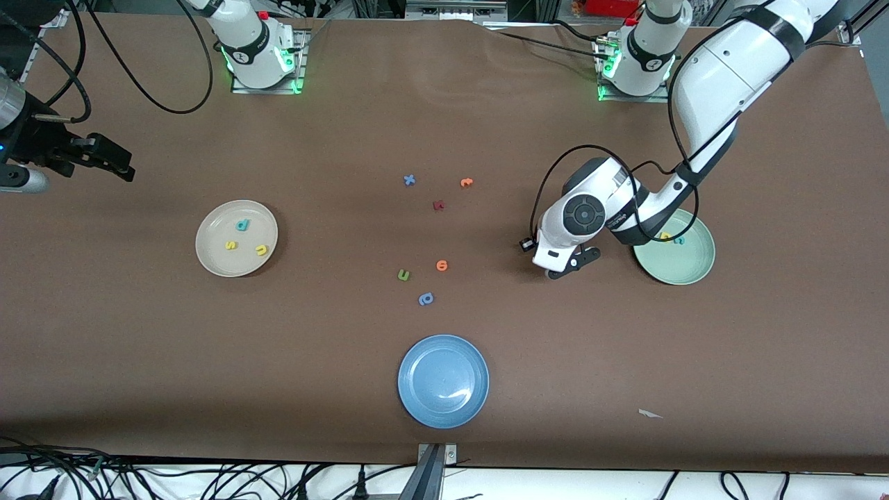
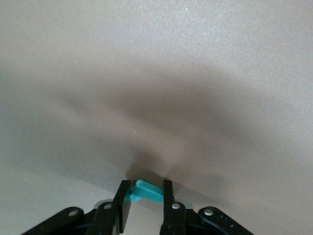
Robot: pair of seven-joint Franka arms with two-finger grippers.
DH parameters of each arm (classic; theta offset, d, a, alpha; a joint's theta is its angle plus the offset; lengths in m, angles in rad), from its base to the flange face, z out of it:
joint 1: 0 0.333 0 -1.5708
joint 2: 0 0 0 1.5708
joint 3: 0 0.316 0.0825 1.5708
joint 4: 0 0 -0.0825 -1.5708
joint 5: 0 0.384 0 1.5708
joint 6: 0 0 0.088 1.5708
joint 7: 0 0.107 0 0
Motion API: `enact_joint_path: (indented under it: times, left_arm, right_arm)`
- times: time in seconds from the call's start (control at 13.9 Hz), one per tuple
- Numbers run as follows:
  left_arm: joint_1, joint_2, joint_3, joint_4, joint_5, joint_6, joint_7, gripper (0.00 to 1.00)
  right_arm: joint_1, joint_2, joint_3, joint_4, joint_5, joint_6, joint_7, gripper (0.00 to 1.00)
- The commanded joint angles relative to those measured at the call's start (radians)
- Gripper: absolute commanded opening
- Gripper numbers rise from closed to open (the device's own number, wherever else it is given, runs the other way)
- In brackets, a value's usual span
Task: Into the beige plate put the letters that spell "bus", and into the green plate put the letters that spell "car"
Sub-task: 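Carry the teal letter to the green plate with the left gripper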
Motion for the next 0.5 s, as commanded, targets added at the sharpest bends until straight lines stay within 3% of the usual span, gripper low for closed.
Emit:
enact_joint_path:
  times: [0.0, 0.14, 0.43]
  left_arm:
    - [0.003, -0.027, 0.005, 0.0, -0.025, -0.003, -0.002, 0.17]
    - [0.02, -0.075, 0.002, 0.005, -0.031, -0.007, 0.006, 0.17]
    - [0.122, -0.167, -0.032, 0.037, -0.187, -0.096, 0.155, 0.17]
  right_arm:
    - [-0.006, -0.016, 0.005, -0.009, 0.015, 0.002, -0.006, 1.0]
    - [-0.006, -0.016, 0.005, -0.009, 0.015, 0.002, -0.006, 1.0]
    - [-0.006, -0.014, 0.005, -0.009, 0.015, 0.001, -0.006, 1.0]
